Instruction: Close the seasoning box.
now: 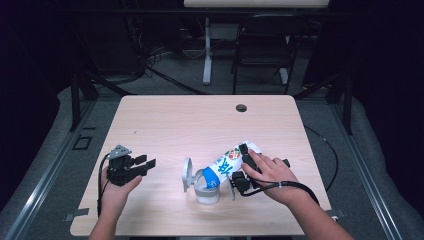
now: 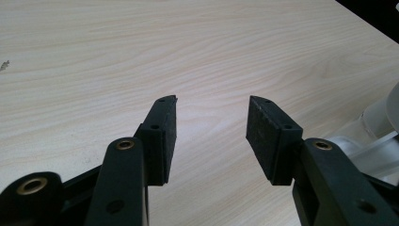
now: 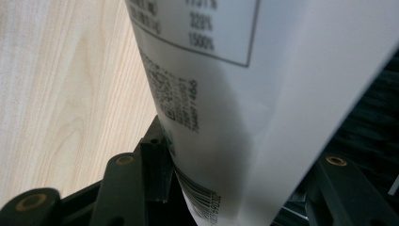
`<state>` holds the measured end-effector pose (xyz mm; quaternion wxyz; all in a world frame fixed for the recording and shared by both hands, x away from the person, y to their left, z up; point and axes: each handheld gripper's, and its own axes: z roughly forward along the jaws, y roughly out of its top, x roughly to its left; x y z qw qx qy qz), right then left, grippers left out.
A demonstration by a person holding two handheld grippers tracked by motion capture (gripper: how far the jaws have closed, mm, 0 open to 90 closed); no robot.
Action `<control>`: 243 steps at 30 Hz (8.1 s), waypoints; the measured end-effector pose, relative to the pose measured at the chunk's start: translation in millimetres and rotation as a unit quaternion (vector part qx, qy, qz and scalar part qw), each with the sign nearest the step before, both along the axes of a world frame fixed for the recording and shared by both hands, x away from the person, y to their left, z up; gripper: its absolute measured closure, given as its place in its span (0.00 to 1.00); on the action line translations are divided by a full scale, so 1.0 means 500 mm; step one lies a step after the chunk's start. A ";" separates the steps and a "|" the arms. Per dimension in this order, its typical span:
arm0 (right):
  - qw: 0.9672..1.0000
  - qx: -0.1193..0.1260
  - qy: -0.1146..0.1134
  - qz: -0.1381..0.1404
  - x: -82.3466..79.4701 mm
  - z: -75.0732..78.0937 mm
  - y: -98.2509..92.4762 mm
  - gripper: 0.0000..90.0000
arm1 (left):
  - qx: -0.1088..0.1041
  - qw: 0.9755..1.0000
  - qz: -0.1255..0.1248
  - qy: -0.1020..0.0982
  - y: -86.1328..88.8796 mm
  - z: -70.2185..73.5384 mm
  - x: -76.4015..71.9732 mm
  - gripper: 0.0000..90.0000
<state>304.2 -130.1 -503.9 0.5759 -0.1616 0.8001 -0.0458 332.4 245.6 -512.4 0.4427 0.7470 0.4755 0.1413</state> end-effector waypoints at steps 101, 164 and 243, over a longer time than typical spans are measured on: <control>0.999 -0.013 -0.010 0.040 -0.012 0.002 -0.005 0.57 | 0.000 1.000 0.003 0.004 0.004 -0.005 0.002 0.60; 0.998 -0.036 -0.014 0.043 -0.014 0.008 0.001 0.57 | 0.002 1.000 0.003 0.011 0.007 -0.008 0.003 0.60; 0.997 -0.051 -0.028 0.046 -0.019 0.012 0.006 0.59 | 0.001 1.000 0.005 0.009 0.006 -0.011 0.003 0.60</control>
